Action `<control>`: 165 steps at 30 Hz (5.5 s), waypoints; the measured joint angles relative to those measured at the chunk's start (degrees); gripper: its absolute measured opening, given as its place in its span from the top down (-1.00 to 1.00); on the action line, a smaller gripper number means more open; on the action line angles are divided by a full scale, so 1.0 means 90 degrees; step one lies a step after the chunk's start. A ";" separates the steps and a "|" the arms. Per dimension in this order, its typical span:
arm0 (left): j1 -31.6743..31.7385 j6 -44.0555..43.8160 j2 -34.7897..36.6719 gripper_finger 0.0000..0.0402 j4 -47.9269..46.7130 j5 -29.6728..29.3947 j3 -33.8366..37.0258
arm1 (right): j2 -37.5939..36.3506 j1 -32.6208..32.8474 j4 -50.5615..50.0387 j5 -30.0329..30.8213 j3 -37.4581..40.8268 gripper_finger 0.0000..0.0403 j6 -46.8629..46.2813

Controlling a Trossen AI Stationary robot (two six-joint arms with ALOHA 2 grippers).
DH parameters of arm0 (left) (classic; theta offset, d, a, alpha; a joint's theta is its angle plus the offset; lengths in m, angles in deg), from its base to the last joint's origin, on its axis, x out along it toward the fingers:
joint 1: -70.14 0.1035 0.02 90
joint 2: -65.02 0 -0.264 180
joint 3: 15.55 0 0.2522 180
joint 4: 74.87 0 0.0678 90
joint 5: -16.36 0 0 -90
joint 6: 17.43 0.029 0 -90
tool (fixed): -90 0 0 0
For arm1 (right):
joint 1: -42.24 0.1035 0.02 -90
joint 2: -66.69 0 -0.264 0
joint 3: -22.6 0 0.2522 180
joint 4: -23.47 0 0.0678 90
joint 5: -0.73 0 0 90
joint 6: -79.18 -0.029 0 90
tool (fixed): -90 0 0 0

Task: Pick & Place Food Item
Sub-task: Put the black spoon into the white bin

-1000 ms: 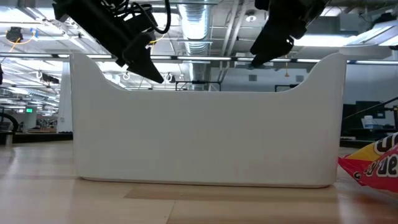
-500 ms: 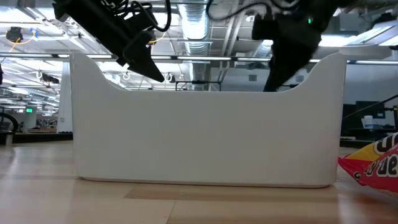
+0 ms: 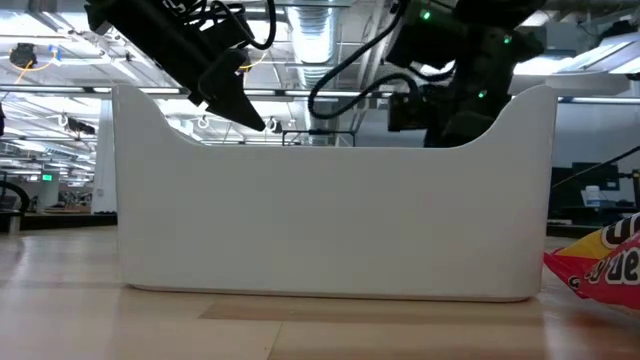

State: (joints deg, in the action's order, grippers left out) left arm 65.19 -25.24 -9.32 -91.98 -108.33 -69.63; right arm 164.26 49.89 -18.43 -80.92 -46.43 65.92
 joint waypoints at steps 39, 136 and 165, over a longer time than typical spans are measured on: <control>0.0000 0.0000 0.0000 0.99 0.0097 0.0000 -0.0002 | 0.0234 -0.0305 0.0280 -0.0592 -0.0005 0.22 0.0250; -0.0002 -0.0019 -0.0002 0.99 0.0143 0.0002 -0.0005 | -0.0881 -0.0271 0.0442 -0.0179 0.0345 0.99 0.0357; -0.0002 -0.0022 -0.0002 0.99 0.0292 0.0002 -0.0005 | -0.2122 0.1573 0.3555 0.0227 0.0323 0.98 0.1509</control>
State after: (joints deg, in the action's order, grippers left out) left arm 65.17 -25.44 -9.35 -89.35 -108.31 -69.67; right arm 145.16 64.05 13.57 -78.88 -43.52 79.50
